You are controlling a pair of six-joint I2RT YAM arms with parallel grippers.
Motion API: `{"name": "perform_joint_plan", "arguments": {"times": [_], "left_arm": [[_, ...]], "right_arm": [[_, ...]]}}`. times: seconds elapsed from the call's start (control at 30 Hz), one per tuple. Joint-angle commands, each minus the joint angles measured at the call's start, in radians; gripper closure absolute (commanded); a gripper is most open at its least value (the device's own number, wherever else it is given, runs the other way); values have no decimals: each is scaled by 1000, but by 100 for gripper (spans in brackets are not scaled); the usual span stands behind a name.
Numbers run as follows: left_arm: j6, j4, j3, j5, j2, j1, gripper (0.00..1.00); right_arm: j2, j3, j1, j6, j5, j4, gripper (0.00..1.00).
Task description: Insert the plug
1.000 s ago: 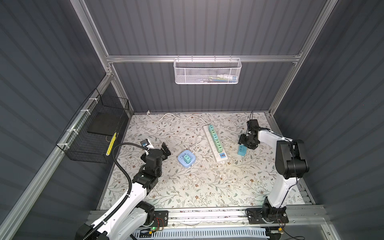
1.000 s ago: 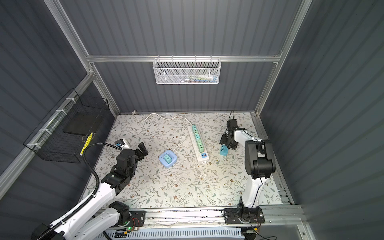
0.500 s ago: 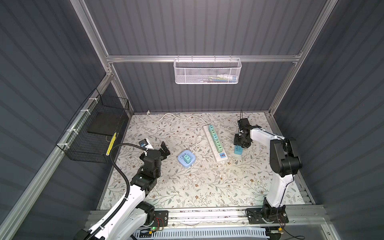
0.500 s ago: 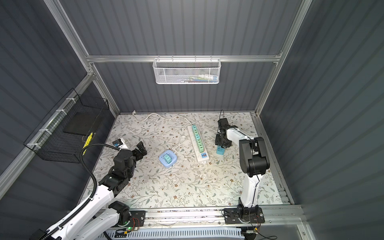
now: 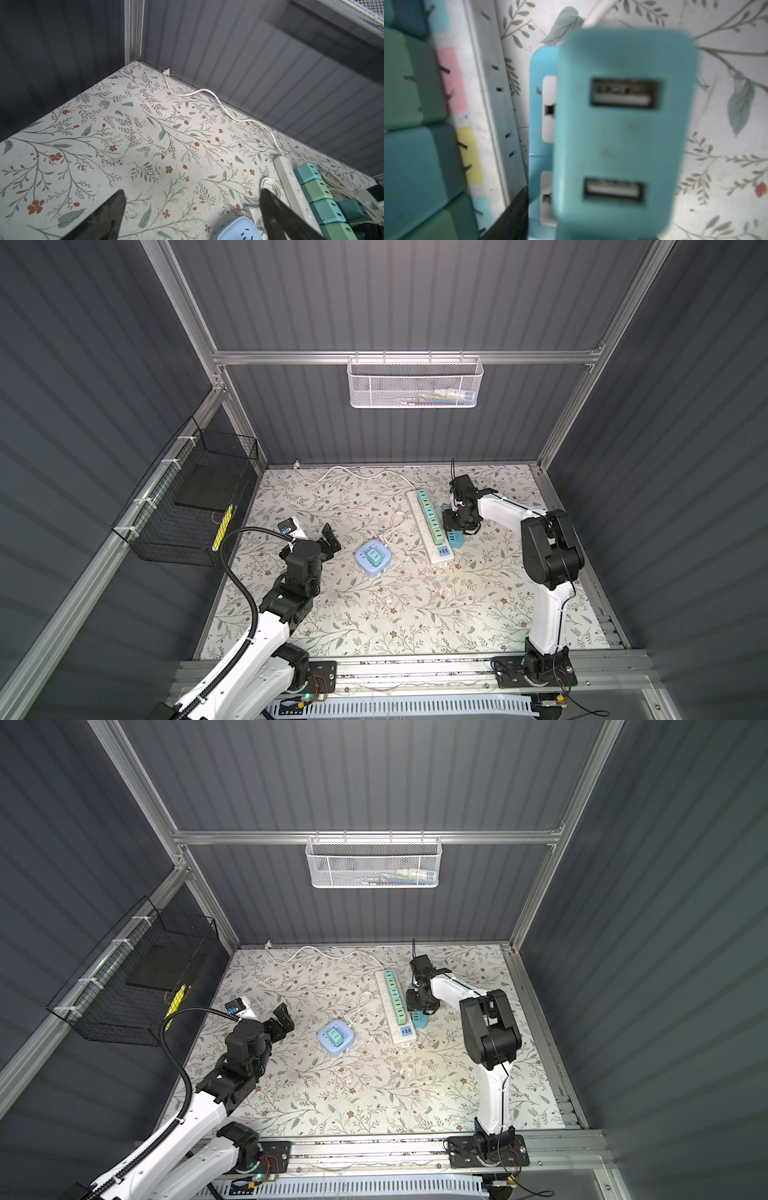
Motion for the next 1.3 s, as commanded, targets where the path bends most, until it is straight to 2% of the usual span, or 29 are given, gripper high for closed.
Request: {"name": "perform_joint_plan", "arguments": {"times": [0.0, 0.17, 0.23, 0.33, 0.4, 0.5, 0.6, 0.63, 0.73, 0.77, 0.83, 0.9, 1.0, 1.13, 1.17, 1.27], "left_arm": [[29, -7, 25, 29, -6, 3, 0], [34, -31, 57, 70, 9, 4, 0], [33, -77, 105, 126, 6, 3, 0], [64, -117, 166, 211, 10, 3, 0], [97, -140, 201, 260, 13, 3, 0], [129, -181, 258, 276, 22, 2, 0], [14, -208, 277, 226, 55, 3, 0], [6, -171, 254, 222, 71, 2, 0], [129, 75, 109, 176, 145, 3, 0], [206, 156, 64, 117, 176, 3, 0], [288, 344, -40, -20, 228, 3, 0], [374, 624, -161, -130, 299, 4, 0], [594, 981, -247, -230, 479, 7, 0], [771, 1411, -290, -245, 786, 25, 0], [768, 1485, -290, -254, 859, 36, 0], [732, 1487, -274, -143, 961, 77, 0]], "right_arm": [[-40, 12, -5, -21, -22, -32, 34], [-143, 33, -6, -34, -38, -65, 26], [-191, 41, -6, -40, -37, -90, 22], [-294, 12, -6, -50, -26, -101, 1], [-396, -33, -5, -48, -23, -77, 1], [-585, -149, -5, -38, -21, 30, 1], [-772, -288, 2, -43, -11, 176, 1], [-819, -349, 7, 0, 44, 246, 1], [-922, -632, 8, -11, 228, 585, 1], [-962, -701, 6, -61, 286, 692, 1], [-968, -761, -10, -95, 351, 756, 1], [-941, -764, -68, -112, 322, 753, 1], [-893, -821, -155, -136, 314, 850, 1], [-856, -922, -217, -215, 250, 1061, 1], [-845, -932, -224, -247, 237, 1076, 1], [-814, -967, -247, -309, 202, 1122, 1]]}}
